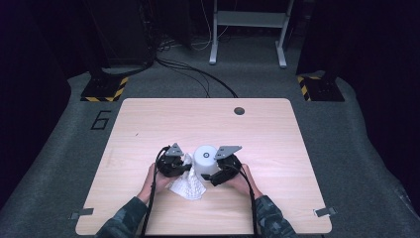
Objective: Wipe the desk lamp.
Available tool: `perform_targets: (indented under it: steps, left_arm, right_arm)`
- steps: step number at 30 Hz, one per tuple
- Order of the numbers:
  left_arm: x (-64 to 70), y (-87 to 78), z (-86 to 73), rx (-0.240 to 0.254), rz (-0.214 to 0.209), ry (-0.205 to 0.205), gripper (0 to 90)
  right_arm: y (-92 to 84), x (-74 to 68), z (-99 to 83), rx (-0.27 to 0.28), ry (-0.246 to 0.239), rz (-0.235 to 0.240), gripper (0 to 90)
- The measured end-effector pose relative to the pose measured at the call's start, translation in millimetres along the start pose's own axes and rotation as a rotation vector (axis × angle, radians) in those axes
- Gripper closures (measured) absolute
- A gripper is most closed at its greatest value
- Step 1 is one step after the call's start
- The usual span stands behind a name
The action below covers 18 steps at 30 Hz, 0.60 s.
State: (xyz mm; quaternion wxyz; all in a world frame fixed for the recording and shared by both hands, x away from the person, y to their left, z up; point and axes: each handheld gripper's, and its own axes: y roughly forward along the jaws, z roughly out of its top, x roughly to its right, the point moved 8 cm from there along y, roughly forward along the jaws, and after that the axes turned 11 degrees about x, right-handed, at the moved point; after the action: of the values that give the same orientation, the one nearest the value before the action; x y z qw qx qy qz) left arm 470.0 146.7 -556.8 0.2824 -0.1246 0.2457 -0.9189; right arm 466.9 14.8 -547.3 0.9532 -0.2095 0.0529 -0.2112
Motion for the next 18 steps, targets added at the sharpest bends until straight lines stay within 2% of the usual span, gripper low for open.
perform_targets:
  steps: [5,7,9,14,18]
  left_arm:
    - [-0.5,1.4,-2.9,-0.027,-0.010,-0.011,80.4]
    - [-1.0,2.5,-2.7,-0.018,0.004,-0.008,80.5]
    - [-0.9,1.4,-2.7,-0.026,-0.005,-0.012,80.5]
    - [2.4,-2.7,1.8,0.005,0.000,-0.034,80.7]
    - [8.2,-13.2,9.8,0.032,-0.004,-0.001,80.6]
  right_arm:
    - [0.2,-0.2,-0.1,-0.001,0.002,-0.003,8.3]
    - [0.1,-0.7,-0.3,-0.002,0.008,-0.003,8.3]
    - [0.2,-0.3,-0.2,0.000,0.001,-0.002,8.3]
    - [0.2,-0.3,-0.2,0.000,0.002,-0.002,8.4]
    - [0.1,-0.6,-0.3,-0.002,0.006,-0.003,8.3]
